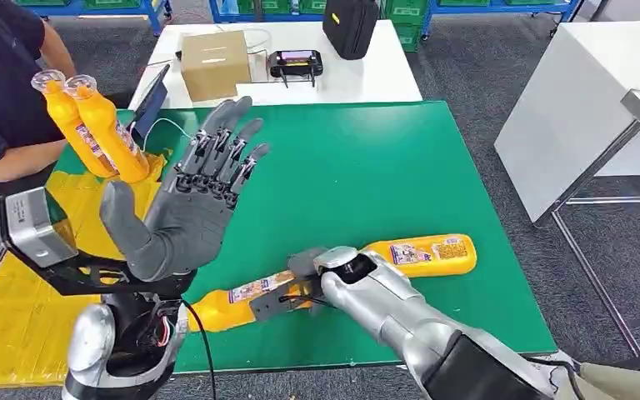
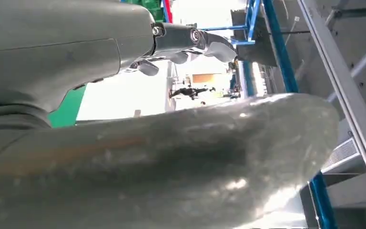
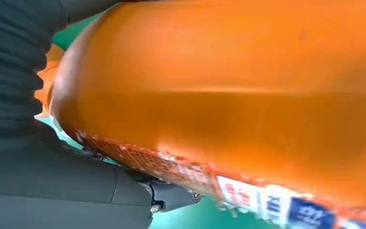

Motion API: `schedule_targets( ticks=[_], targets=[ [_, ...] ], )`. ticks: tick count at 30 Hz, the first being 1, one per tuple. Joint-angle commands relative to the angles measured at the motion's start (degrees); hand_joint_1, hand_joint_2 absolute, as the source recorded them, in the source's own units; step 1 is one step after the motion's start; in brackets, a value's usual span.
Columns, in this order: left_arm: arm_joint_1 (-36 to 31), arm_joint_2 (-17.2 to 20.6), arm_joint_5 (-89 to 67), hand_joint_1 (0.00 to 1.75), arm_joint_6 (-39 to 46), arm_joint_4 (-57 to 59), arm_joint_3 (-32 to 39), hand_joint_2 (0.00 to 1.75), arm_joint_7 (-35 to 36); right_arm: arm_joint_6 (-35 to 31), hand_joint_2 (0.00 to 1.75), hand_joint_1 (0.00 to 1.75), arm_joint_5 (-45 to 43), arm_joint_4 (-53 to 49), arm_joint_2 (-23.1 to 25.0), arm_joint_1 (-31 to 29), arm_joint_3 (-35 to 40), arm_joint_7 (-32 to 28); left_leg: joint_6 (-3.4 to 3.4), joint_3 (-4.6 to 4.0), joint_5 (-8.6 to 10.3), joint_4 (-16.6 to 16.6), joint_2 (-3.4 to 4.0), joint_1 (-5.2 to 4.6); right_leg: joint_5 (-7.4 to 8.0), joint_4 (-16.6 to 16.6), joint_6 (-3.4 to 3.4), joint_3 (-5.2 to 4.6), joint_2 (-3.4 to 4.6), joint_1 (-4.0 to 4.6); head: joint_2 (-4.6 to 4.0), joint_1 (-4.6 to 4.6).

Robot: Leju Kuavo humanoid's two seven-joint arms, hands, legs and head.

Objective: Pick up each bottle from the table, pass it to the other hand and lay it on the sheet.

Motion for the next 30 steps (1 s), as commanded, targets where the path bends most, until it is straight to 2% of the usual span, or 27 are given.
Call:
schedule_targets(
  ticks=[1, 4, 6, 8, 9, 12, 15, 21, 24, 30],
  targets=[
    [-1.31, 0.91, -0.43, 0.0, -0.16, 1.36, -0.51, 0.0, -0.59, -1.94, 1.75, 1.75, -1.95, 2.93, -2.12, 5.8, 0.62, 3.49, -0.02, -0.26, 0.21, -0.12, -0.33, 0.05, 0.17, -0.19, -0.06, -0.13, -0.03, 0.06, 0.0, -0.02],
    [-0.15, 0.78, -0.95, 0.0, 0.37, -0.38, 0.77, 0.0, 0.3, -8.33, 1.75, 1.75, -9.7, 1.52, -0.41, 5.98, -8.51, 8.08, -0.03, -0.31, 0.24, -0.13, -0.4, 0.07, 0.17, -0.21, -0.08, -0.16, -0.07, 0.07, 0.0, 0.0],
    [0.81, 0.99, -1.43, 0.0, 1.08, -2.14, 1.5, 0.0, 0.98, -12.7, 1.75, 1.75, -12.83, -2.14, -0.93, 7.11, -12.08, 9.71, -0.02, -0.15, 0.05, 0.03, -0.1, 0.04, 0.06, 0.01, -0.05, -0.09, 0.09, 0.04, 0.0, 0.0],
    [1.7, 1.14, -2.43, 0.0, 2.21, -3.36, 2.4, 0.0, 0.9, -15.57, 1.75, 1.75, -16.64, -6.11, -2.1, 9.14, -15.87, 10.18, -0.05, -0.59, 0.3, -0.08, -0.27, 0.05, 0.27, -0.1, -0.11, -0.47, 0.14, 0.07, 0.0, 0.0],
    [2.03, 1.01, -5.31, 0.0, 4.02, -4.06, 3.15, 0.0, 0.07, -17.05, 1.75, 1.75, -17.2, -9.03, -3.19, 10.33, -16.15, 10.52, -0.04, -0.41, 0.19, -0.09, -0.24, 0.07, 0.2, -0.13, -0.07, 0.03, 0.08, 0.08, 0.0, 0.02],
    [1.94, 0.54, -8.79, 0.0, 6.87, -4.57, 4.9, 0.0, -0.99, -18.92, 1.75, 1.75, -19.4, -12.12, -4.01, 12.1, -18.02, 10.84, -0.01, -0.34, 0.16, 0.01, -0.16, 0.01, 0.1, 0.01, -0.01, 0.18, 0.05, 0.02, 0.0, 0.02],
    [1.42, -0.51, -10.85, 0.0, 12.47, -4.03, 8.55, 0.0, -2.64, -20.8, 1.75, 1.75, -22.99, -15.41, -4.04, 13.93, -20.56, 10.77, -0.02, -0.54, 0.24, 0.0, -0.22, 0.03, 0.17, -0.02, 0.03, 0.16, 0.01, 0.04, 0.0, 0.02],
    [1.29, -0.83, -10.12, 0.0, 15.48, -2.92, 10.65, 0.0, -3.72, -22.02, 1.75, 1.75, -23.76, -17.15, -4.06, 14.51, -20.61, 11.34, 0.02, -0.92, 0.27, 0.02, -0.25, 0.02, 0.2, 0.02, 0.01, -0.18, 0.01, 0.04, 0.0, 0.0],
    [0.96, 0.26, -8.5, 0.0, 17.6, -0.94, 11.74, 0.0, -3.84, -22.88, 1.75, 1.75, -24.54, -17.87, -4.39, 14.75, -20.12, 11.93, 0.03, -1.01, 0.26, 0.01, -0.22, 0.0, 0.23, 0.01, -0.05, -0.26, 0.01, 0.02, 0.0, 0.04],
    [1.74, 0.82, -8.53, 0.0, 19.34, 0.3, 12.46, 0.0, -3.72, -30.04, 1.75, 1.75, -25.51, -22.4, -4.94, 17.68, -21.97, 10.46, 0.02, -1.23, 0.28, -0.01, -0.25, -0.01, 0.24, 0.0, -0.05, -0.51, -0.04, 0.02, 0.0, 0.02]
  ],
)
